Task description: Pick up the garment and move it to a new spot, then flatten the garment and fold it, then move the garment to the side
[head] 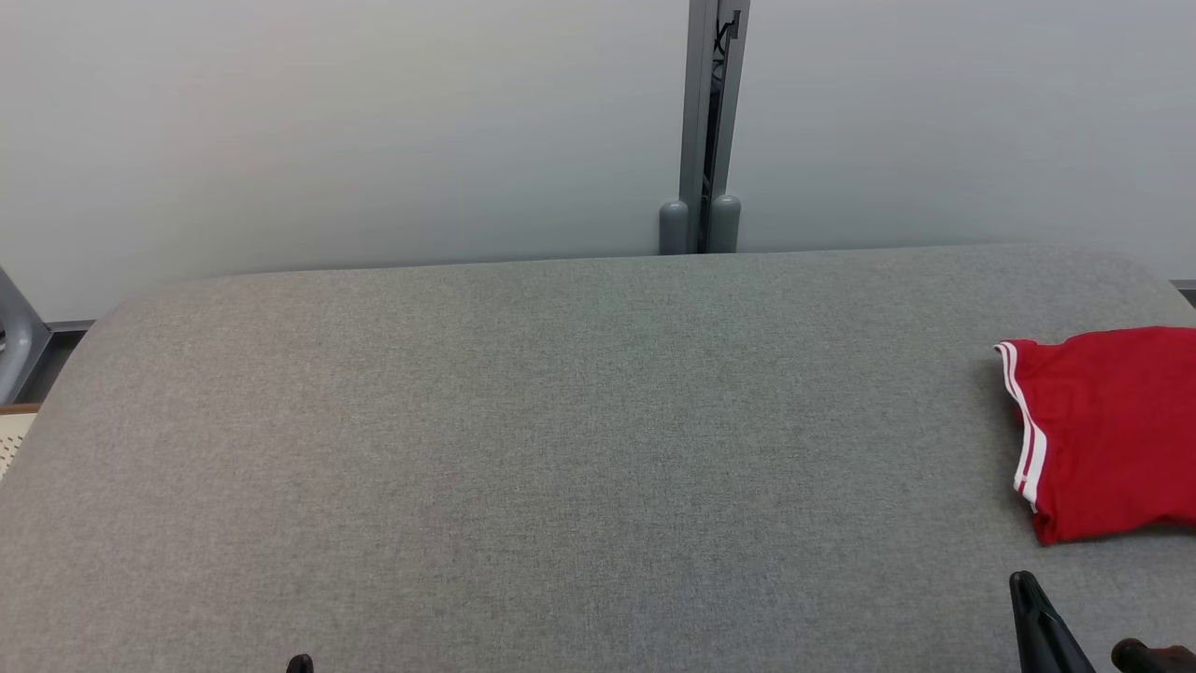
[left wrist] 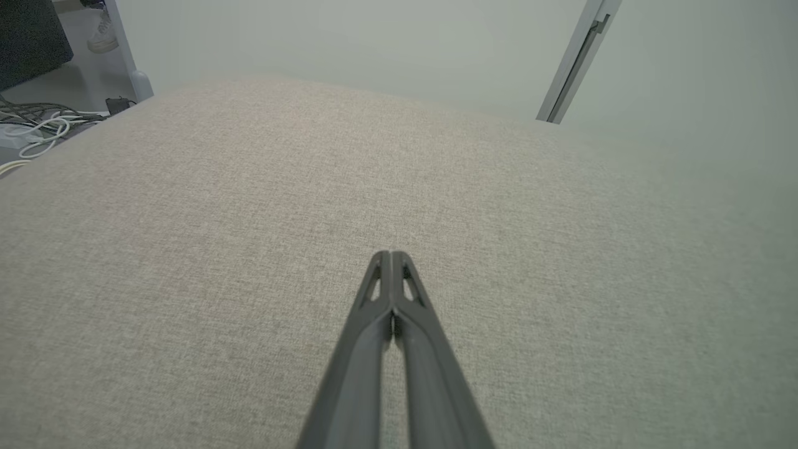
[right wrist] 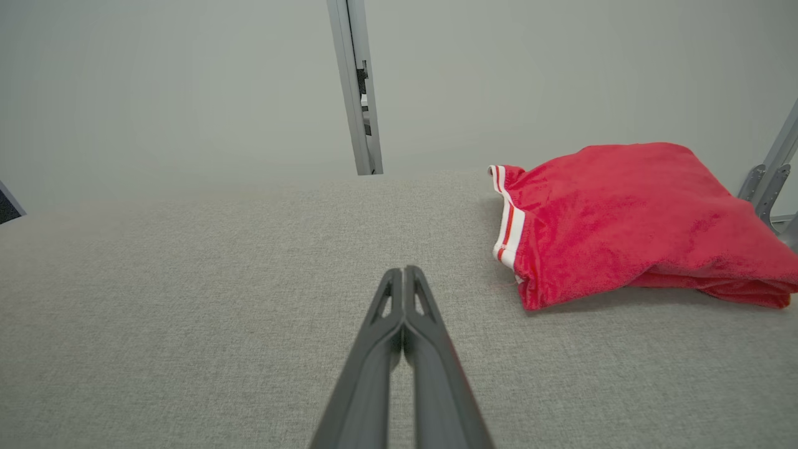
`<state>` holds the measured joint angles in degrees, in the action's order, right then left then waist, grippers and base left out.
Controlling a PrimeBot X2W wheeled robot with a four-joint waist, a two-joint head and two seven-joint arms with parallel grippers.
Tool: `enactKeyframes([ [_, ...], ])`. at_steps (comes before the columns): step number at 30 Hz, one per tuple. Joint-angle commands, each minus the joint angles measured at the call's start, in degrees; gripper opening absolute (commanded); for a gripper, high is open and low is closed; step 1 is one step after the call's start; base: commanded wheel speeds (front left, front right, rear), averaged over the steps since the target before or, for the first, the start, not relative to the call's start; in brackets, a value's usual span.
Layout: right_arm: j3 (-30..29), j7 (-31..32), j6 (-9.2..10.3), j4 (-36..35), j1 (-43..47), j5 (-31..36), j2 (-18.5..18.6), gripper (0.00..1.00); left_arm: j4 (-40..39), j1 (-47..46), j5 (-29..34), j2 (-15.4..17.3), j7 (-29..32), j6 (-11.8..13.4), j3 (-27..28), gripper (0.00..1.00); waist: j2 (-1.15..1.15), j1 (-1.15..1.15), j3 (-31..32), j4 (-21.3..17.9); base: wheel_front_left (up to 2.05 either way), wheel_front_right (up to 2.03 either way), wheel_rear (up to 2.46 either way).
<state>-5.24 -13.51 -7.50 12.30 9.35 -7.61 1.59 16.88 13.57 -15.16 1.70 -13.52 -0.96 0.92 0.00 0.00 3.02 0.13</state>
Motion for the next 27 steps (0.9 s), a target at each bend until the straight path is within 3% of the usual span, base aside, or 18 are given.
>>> enactKeyframes([
  [1,-0.3,0.4,0.0,-0.6,-1.4,-2.1,0.4,0.0,-0.8,-1.7,-1.9,0.4,0.4,-0.2,0.5,0.0,0.0,0.0,0.0,0.0,0.0,0.0,0.0],
  [27,-0.5,6.7,0.0,-0.1,-6.0,-29.2,0.8,0.0,-1.8,-7.7,-26.7,0.7,6.6,-2.3,2.0,0.0,0.0,0.0,-0.7,0.0,0.0,0.0,0.0],
])
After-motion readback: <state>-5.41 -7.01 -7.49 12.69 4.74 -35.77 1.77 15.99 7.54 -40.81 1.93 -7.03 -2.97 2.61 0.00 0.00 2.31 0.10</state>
